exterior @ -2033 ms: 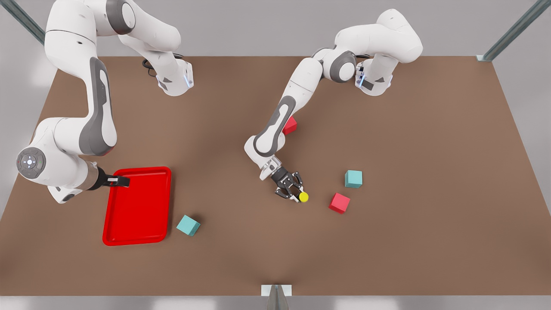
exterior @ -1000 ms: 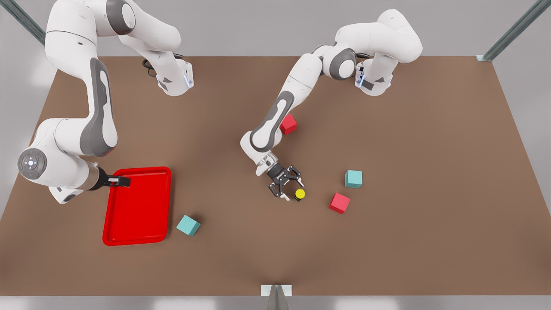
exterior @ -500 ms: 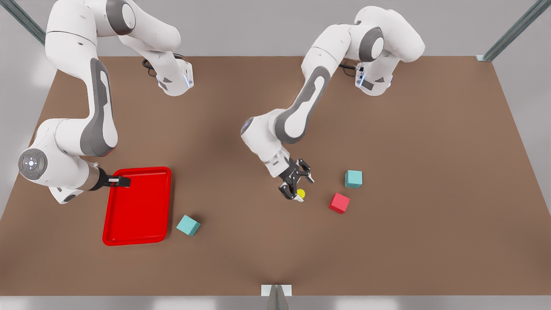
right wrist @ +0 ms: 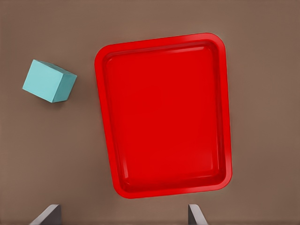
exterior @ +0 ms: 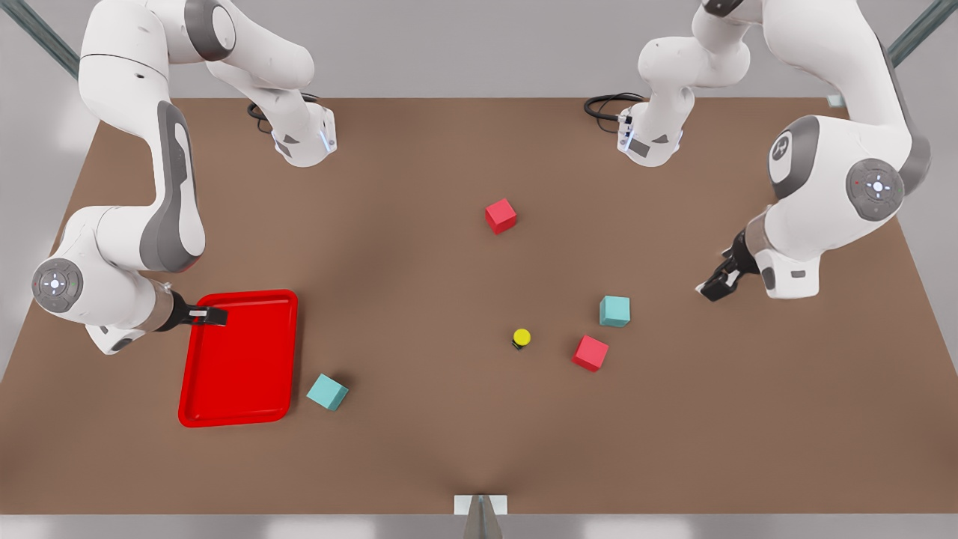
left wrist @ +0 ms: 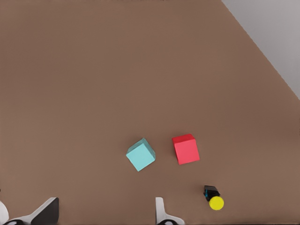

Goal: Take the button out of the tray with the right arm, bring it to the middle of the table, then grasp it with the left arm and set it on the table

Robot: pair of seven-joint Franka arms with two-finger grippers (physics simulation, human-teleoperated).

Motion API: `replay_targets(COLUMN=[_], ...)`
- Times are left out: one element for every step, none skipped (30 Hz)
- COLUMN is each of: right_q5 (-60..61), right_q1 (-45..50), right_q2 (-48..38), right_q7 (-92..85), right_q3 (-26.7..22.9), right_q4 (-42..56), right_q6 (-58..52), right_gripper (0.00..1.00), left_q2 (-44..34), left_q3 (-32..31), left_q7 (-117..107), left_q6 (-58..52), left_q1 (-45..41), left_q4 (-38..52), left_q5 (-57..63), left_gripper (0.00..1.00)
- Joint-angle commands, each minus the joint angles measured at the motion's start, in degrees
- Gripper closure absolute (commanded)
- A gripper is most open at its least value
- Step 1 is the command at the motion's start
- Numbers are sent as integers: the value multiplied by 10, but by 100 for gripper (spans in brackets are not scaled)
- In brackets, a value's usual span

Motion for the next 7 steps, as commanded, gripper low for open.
replay_targets(right_q5=[0,0,0,0,0,0,0], right_q1=[0,0,0,0,0,1,1], right_q2=[0,0,0,0,0,0,-1], right_q7=[0,0,0,0,0,0,1], right_q3=[0,0,0,0,0,0,0], right_q4=[0,0,0,0,0,0,0], right_q6=[0,1,1,1,1,1,0], right_gripper=[0,0,0,0,0,0,0], left_q2=[1,1,1,1,2,2,2], left_q3=[0,-1,-1,-1,-1,-1,-1], left_q7=[521,519,515,515,515,516,518], left_q6=[35,34,34,34,35,35,35], left_q1=[9,8,7,6,6,6,8], left_q4=[-1,-1,-1,-1,-1,-1,-2], left_q5=[6,4,5,6,7,7,6], left_gripper=[0,0,0,0,0,0,0])
